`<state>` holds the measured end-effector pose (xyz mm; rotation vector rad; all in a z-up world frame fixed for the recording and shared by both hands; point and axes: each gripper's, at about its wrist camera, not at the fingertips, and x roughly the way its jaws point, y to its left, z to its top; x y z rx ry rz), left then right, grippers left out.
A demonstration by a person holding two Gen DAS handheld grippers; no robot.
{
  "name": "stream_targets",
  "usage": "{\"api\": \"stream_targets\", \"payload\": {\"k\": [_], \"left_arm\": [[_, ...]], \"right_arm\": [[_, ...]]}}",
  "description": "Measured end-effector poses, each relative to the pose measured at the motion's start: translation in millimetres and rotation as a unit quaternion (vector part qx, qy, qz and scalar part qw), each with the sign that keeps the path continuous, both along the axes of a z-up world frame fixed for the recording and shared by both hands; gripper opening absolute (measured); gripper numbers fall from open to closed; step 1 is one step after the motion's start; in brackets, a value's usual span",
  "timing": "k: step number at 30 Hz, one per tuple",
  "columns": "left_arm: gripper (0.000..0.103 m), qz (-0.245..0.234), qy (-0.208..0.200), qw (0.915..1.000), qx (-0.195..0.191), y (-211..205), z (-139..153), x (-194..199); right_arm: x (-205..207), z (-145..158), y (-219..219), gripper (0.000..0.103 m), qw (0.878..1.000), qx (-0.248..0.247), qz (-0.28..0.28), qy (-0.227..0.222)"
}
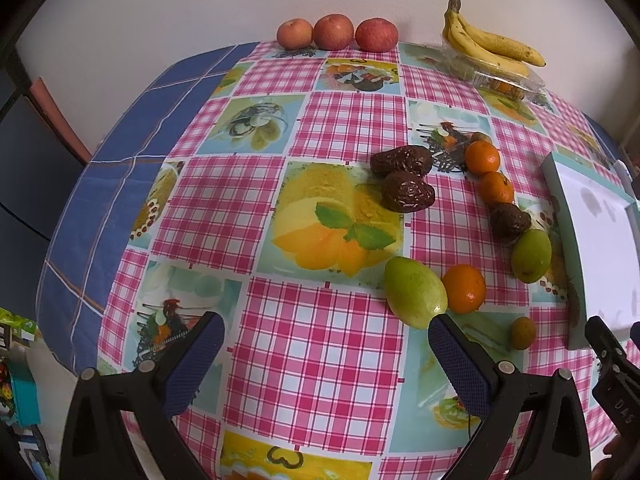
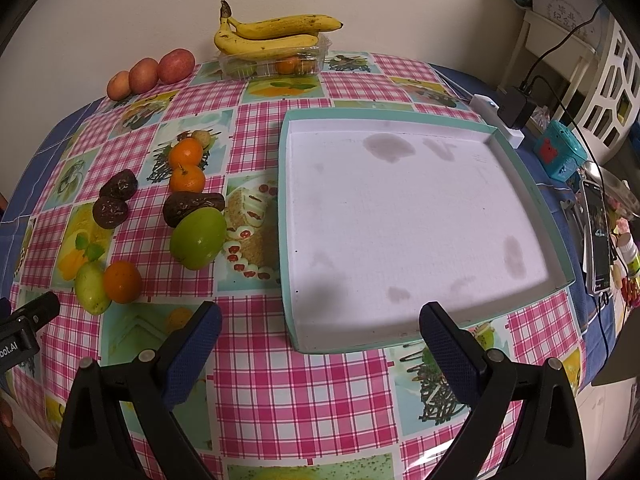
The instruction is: Organize fruits
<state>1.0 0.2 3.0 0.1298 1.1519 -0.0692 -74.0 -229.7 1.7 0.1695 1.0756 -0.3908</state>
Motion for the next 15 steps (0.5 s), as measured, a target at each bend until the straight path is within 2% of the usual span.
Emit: {"api": "stream_targets", "payload": {"k": [15], "left_arm": [[0.103, 0.003, 0.004, 1.0000, -0.007, 2.0, -0.4, 1.0]], "right_arm": [[0.2, 0.4, -0.1, 0.099, 1.000, 0.001, 0.000, 0.000]]}}
